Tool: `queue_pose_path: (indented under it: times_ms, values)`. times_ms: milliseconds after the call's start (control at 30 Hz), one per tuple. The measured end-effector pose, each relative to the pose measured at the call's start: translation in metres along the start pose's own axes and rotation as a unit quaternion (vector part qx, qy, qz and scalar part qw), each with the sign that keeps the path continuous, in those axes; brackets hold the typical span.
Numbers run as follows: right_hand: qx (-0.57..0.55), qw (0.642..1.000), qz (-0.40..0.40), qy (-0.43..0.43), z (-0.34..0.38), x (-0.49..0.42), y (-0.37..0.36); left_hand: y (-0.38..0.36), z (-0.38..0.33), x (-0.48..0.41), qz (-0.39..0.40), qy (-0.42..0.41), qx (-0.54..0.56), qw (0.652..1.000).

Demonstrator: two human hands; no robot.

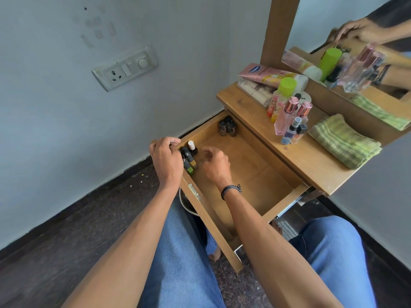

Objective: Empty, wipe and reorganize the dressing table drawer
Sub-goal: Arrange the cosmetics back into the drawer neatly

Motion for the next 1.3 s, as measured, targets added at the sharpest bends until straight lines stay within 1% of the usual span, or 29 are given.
queue_pose_path:
  times_ms: [100, 267, 467, 667, 867, 1100, 1300]
  values:
    - [0.002, 0.999, 0.040, 0.016, 0.003, -0.006, -0.010, 0.002, 0.002, -0.001, -0.013, 0.008, 0.010, 1.000]
    - [-0.023, 0.997, 0.068, 0.031, 0.005, -0.006, -0.016, 0.003, 0.004, -0.001, -0.016, 0.015, 0.013, 1.000]
    - [-0.033, 0.997, 0.066, 0.030, 0.004, -0.005, -0.016, 0.001, 0.005, -0.001, -0.008, 0.020, 0.015, 1.000]
    - [-0.006, 0.997, 0.064, 0.032, 0.007, -0.003, -0.015, -0.001, 0.010, -0.003, -0.006, 0.024, 0.015, 1.000]
    - [0.007, 0.993, 0.105, 0.060, 0.014, -0.002, -0.022, -0.002, 0.010, -0.004, -0.002, 0.022, 0.011, 1.000]
    - [-0.010, 0.996, 0.067, 0.059, 0.012, -0.004, -0.012, -0.002, 0.009, -0.004, 0.002, 0.023, 0.002, 1.000]
    - [0.022, 0.993, 0.088, 0.081, 0.017, -0.004, -0.020, -0.001, 0.007, -0.003, 0.003, 0.019, -0.003, 1.000]
Point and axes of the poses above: each hand's wrist, its own x-axis away from the middle knuckle, its own y-axis out of the back of the hand, z = x × y, the point moved 10 cm from there along -x, towards the middle knuckle, and after that the axes turned 9 degrees about y, right-handed, at the moved point
